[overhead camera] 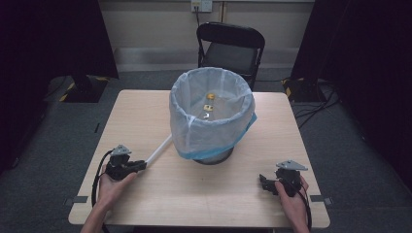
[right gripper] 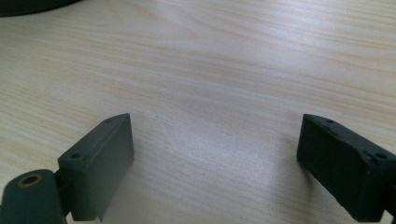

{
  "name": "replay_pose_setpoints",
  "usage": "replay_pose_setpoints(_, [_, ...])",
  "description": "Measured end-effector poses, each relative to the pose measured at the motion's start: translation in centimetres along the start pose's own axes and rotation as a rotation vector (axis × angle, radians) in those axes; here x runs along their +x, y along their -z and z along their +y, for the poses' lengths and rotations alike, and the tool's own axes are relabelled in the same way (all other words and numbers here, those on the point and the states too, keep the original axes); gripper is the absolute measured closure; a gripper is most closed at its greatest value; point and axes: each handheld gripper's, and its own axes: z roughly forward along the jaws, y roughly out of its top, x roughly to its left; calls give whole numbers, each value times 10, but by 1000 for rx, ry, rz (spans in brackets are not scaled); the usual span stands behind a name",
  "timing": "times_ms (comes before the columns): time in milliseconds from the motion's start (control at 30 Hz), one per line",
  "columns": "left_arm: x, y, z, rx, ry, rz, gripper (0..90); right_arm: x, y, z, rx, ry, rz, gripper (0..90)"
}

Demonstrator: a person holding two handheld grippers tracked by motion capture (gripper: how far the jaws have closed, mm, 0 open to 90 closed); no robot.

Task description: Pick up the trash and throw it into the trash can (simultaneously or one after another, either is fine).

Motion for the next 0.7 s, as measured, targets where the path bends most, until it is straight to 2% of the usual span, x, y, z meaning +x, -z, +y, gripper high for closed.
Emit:
replay_pose_setpoints(167, [2, 6, 3, -54, 20, -21, 805, 0, 0, 0, 0, 0, 0, 100])
replay_pose_setpoints(333, [5, 11, 6, -72, 31, -12, 805, 0, 0, 0, 0, 0, 0, 100])
replay_pose_setpoints(567, [12, 21, 11, -132, 54, -8, 805, 0, 0, 0, 0, 0, 0, 100])
replay_pose_setpoints(700, [14, 25, 17, -167, 73, -29, 805, 0, 0, 0, 0, 0, 0, 100])
